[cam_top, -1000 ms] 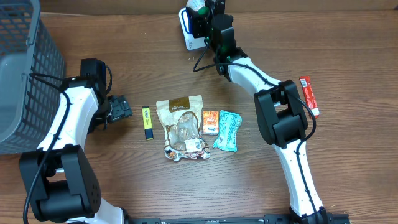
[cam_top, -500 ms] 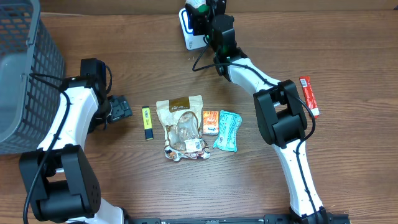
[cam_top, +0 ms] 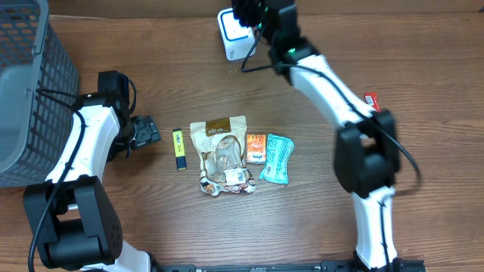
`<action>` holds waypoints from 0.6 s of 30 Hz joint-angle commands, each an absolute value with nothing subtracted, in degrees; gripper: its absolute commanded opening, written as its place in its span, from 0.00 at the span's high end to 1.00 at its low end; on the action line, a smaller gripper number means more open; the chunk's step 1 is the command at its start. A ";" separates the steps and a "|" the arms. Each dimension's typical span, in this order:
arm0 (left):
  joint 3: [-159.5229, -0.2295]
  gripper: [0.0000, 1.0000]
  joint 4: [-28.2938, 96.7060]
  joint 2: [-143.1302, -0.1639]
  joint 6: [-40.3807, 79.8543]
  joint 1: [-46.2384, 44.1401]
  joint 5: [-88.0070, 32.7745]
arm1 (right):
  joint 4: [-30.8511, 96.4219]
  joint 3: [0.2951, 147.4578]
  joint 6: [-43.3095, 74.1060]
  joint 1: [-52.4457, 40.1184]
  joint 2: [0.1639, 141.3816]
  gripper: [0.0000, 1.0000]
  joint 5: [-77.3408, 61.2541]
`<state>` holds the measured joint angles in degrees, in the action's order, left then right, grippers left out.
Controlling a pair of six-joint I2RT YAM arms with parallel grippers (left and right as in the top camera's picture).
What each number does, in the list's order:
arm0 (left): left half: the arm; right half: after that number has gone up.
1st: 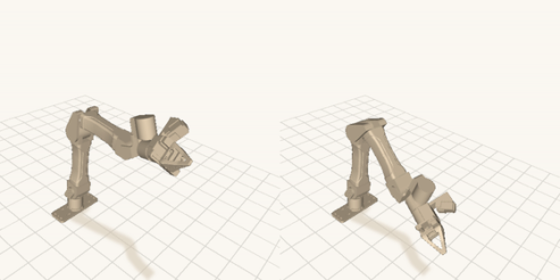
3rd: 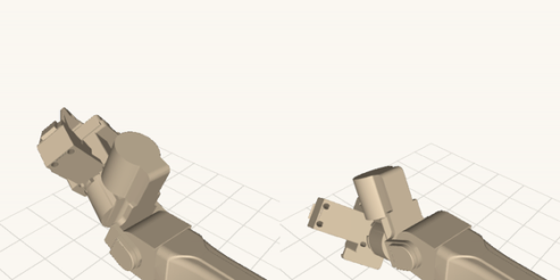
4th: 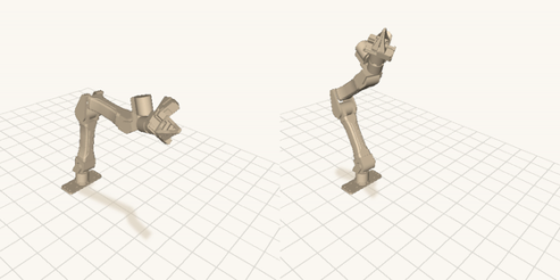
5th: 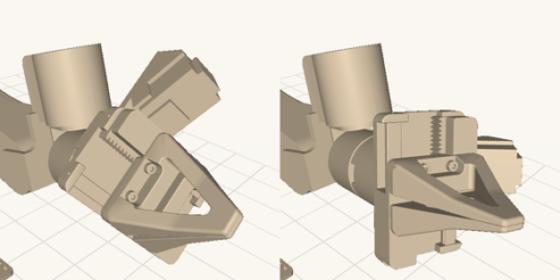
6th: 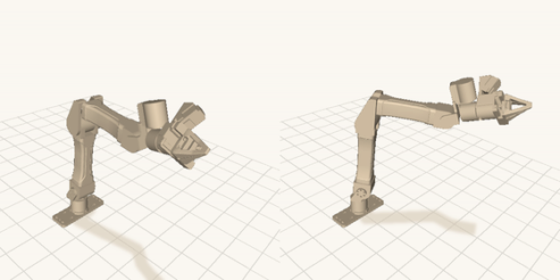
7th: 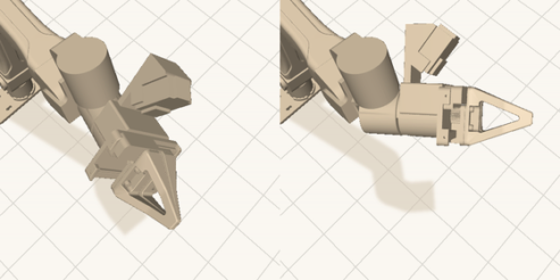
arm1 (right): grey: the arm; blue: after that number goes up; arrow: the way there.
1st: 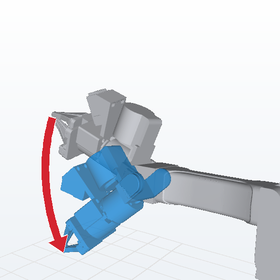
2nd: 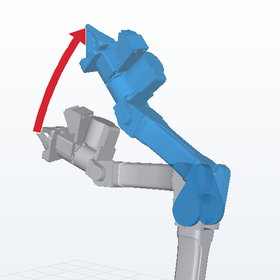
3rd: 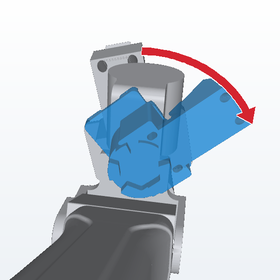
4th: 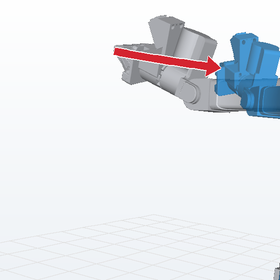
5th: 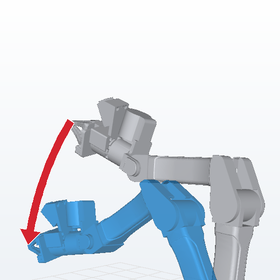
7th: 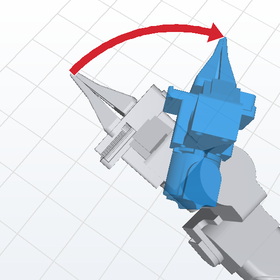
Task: Scan the item barcode
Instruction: 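Hold the jar label against the scanner window, then carry the jar right and lower it beside the red stick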
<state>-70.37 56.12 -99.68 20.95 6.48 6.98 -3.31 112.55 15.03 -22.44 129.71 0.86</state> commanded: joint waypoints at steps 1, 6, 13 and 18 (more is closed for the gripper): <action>-70.17 0.00 56.27 -99.96 20.32 6.35 7.49 | 6.90 114.08 15.05 -20.14 118.37 0.96 -0.12; -70.17 0.00 56.27 -99.96 20.32 6.35 7.49 | 29.06 114.08 15.05 -17.17 112.49 0.96 -0.12; -70.17 0.00 56.27 -99.96 20.32 6.35 7.49 | 62.94 113.47 14.98 -11.62 111.15 0.96 -0.05; -70.17 0.00 56.27 -99.96 20.32 6.35 7.49 | 73.67 106.80 14.79 -7.31 111.35 0.96 -0.03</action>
<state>-70.37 56.14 -99.68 20.95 6.48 6.94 72.18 110.32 14.96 -9.45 111.96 0.01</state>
